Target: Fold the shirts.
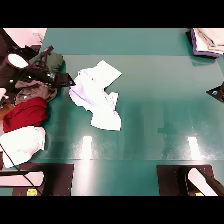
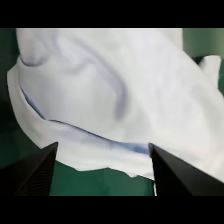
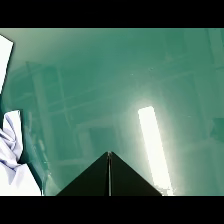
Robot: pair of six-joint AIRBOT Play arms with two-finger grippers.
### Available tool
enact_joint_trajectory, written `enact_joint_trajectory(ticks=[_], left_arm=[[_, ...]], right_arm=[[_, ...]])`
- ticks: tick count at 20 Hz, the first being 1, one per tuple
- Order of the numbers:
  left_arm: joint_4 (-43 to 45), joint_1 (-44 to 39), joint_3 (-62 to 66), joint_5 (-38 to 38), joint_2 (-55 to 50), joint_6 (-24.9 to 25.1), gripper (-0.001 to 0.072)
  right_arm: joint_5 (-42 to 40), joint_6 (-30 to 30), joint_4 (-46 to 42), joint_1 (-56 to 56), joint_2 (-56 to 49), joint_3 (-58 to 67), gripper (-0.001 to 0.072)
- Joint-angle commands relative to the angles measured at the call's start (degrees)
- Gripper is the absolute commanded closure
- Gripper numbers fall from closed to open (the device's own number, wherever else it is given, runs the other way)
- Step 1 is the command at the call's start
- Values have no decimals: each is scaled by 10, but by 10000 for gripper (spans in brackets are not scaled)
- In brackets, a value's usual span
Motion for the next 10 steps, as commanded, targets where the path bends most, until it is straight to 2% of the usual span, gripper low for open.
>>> enact_joint_trajectory(ticks=[1,3,4,6,7,10], left_arm=[[-28,0,-2,47,-71,19,45],[-49,0,-2,69,-88,19,47],[-55,0,-2,89,-87,18,75],[-66,0,17,93,-86,28,581],[-70,0,32,82,-86,36,679],[-106,0,119,-3,-84,56,687]], right_arm=[[0,0,0,0,0,0,695],[0,0,0,0,0,0,695],[-1,0,0,0,0,0,695],[-1,0,0,0,0,1,695],[-1,0,1,0,0,1,695],[2,0,8,0,0,20,695]])
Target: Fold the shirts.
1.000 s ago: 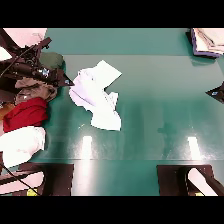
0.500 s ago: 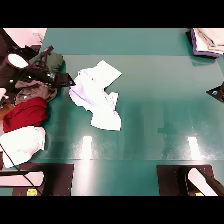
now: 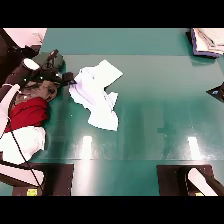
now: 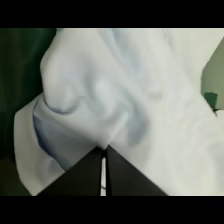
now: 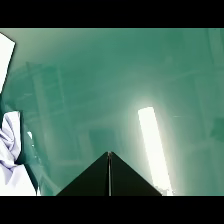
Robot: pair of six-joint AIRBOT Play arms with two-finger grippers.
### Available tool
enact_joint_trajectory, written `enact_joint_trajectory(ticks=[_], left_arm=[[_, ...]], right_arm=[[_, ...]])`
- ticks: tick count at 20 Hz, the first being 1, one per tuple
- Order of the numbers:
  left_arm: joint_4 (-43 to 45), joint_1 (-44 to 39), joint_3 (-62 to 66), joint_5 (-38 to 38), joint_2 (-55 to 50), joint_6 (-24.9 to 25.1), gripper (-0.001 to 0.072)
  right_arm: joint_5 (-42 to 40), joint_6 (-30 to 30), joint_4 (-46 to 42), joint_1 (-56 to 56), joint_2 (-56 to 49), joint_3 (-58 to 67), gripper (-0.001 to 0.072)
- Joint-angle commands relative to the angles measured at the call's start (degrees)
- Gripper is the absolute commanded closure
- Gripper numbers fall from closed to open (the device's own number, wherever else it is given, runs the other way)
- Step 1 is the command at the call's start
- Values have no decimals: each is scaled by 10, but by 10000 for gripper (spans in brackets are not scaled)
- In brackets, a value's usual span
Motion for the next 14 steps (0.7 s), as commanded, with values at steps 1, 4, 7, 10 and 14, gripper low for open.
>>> enact_joint_trajectory(ticks=[1,4,7,10,14], left_arm=[[-67,-2,98,-89,5,57,688],[-157,-40,220,-158,59,108,688],[-215,-113,297,-184,118,130,688],[-241,-193,328,-207,164,131,687],[-222,-259,329,-207,183,132,686]], right_arm=[[2,0,29,0,0,32,695],[-1,0,95,0,0,120,695],[-5,0,124,1,0,216,695],[-5,0,124,0,0,289,695],[-5,0,123,0,0,342,695]])
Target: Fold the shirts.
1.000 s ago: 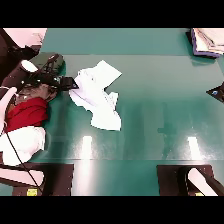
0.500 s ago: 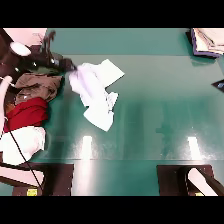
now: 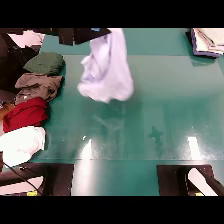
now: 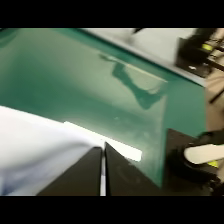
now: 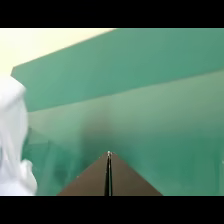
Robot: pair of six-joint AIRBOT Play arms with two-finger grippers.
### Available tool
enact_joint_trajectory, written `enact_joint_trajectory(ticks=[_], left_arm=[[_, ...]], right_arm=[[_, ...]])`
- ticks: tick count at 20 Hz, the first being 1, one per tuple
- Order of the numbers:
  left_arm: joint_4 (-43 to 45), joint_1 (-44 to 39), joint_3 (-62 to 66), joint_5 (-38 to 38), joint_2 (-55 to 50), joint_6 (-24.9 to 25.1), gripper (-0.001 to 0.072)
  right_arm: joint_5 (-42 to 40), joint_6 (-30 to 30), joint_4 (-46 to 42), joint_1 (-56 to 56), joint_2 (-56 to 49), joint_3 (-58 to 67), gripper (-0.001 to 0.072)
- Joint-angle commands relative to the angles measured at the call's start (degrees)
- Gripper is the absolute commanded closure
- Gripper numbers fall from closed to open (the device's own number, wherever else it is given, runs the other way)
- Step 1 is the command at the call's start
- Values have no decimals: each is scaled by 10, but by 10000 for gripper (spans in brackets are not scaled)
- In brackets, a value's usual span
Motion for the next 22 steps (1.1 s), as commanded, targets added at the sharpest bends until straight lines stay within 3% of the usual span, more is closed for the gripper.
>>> enact_joint_trajectory(ticks=[1,5,7,8,9,10,11,13,17,18,20,21,22], left_arm=[[36,-53,9,-8,16,5,686],[223,-57,-73,11,3,-43,686],[278,-53,-146,31,-9,-68,685],[282,-44,-180,40,-17,-71,555],[281,-34,-209,45,-26,-75,191],[281,-21,-229,52,-33,-92,22],[281,-6,-244,57,-36,-108,57],[280,30,-253,52,-36,-119,57],[280,85,-278,6,-34,-135,58],[280,85,-308,3,-34,-135,60],[259,85,-403,10,-34,-132,163],[235,85,-456,36,-34,-122,160],[207,85,-502,70,-34,-105,159]], right_arm=[[-1,0,5,0,0,48,695],[14,0,5,0,0,46,695],[21,0,5,0,0,46,695],[23,0,5,0,-1,46,695],[23,0,4,0,-1,46,695],[24,0,0,0,-1,46,695],[30,0,-4,1,-1,45,695],[59,0,-4,1,-6,45,694],[196,2,-5,26,-31,2,692],[200,2,-6,45,-25,-38,691],[181,2,-34,94,-2,-148,691],[160,2,-73,121,15,-211,690],[130,3,-112,147,31,-274,593]])
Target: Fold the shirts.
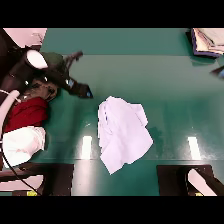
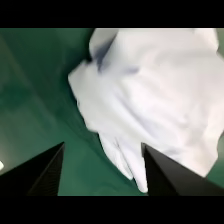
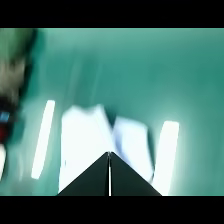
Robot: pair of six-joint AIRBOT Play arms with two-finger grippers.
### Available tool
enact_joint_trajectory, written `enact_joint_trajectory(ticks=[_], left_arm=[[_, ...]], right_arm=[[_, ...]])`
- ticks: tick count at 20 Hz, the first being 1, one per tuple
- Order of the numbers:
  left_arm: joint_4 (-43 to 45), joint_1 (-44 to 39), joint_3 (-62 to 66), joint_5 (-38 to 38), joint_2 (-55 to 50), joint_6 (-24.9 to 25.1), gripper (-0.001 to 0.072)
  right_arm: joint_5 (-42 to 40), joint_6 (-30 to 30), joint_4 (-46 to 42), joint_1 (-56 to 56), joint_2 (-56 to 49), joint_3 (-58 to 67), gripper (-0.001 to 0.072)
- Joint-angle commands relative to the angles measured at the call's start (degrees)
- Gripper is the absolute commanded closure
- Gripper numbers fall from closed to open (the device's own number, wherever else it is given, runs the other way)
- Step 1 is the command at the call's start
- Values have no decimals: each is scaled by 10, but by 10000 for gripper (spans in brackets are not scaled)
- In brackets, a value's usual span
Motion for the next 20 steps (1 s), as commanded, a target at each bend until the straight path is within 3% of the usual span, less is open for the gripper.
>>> enact_joint_trajectory(ticks=[1,2,7,13,15,19,20], left_arm=[[-75,7,-142,76,-1,33,159],[-101,6,-164,110,-2,54,159],[-153,-39,-170,191,-38,103,159],[-168,-52,-130,240,-51,96,163],[-169,-54,-131,237,-52,96,455],[-168,-72,-131,250,-57,96,475],[-162,-76,-131,253,-58,96,544]], right_arm=[[-59,4,-90,82,42,-193,301],[-89,7,-87,99,55,-246,106],[-144,80,-83,160,78,-422,120],[-214,126,-87,240,78,-530,120],[-239,133,-87,256,78,-551,121],[-263,151,-81,286,55,-578,122],[-268,151,-81,300,38,-574,157]])
